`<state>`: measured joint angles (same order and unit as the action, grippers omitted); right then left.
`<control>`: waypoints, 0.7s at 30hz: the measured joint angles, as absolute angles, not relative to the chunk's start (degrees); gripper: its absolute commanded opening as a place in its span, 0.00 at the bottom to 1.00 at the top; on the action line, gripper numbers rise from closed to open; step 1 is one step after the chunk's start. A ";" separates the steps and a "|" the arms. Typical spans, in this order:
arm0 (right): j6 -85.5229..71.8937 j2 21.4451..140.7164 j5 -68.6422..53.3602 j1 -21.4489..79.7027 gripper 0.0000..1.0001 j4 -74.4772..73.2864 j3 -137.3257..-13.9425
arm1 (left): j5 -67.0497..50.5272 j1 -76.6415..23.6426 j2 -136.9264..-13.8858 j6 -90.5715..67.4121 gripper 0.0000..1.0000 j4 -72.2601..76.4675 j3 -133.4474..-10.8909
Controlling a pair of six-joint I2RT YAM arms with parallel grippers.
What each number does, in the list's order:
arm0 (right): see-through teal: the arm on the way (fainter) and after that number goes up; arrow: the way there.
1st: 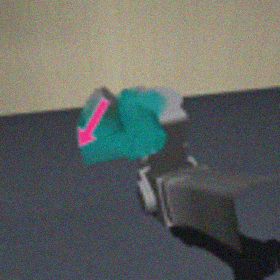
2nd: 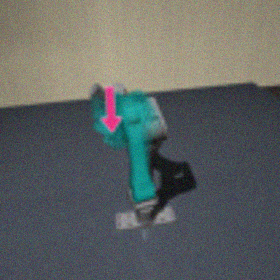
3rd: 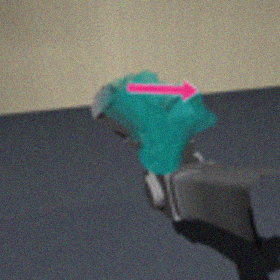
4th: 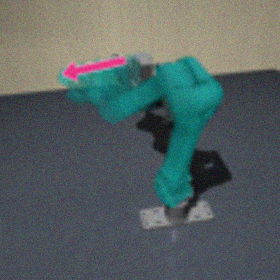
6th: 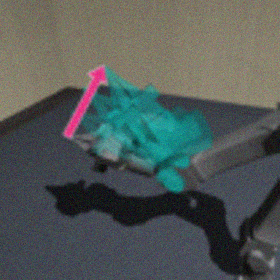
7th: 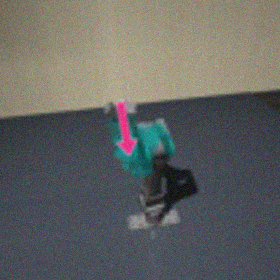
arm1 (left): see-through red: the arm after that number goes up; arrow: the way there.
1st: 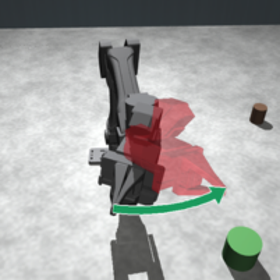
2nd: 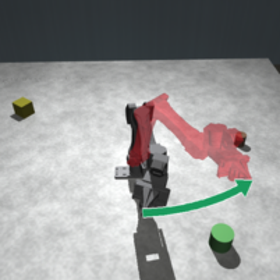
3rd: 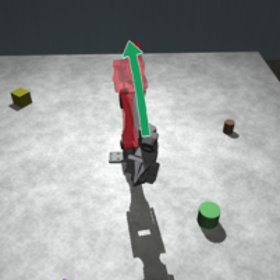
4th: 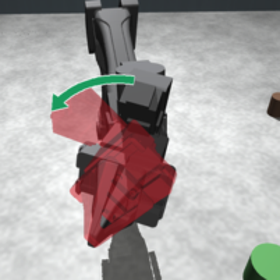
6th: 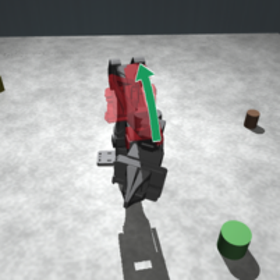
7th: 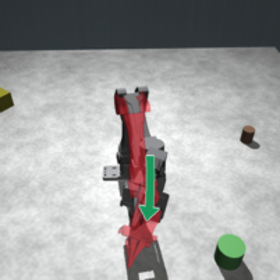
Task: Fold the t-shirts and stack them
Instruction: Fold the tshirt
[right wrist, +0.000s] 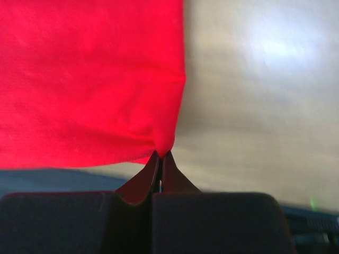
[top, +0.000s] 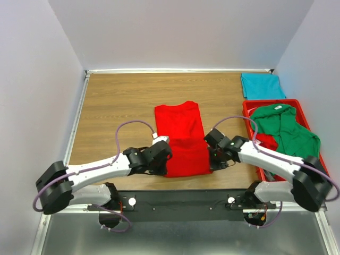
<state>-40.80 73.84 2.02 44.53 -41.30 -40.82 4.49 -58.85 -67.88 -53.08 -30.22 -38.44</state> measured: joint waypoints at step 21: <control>-32.23 79.88 13.69 39.83 0.01 -59.83 -76.88 | 0.89 -42.65 -62.02 -44.91 0.00 -32.73 -49.04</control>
<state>-32.23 79.88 13.69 39.83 -59.83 -76.88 0.89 -42.65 -62.02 -44.91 -32.73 -49.04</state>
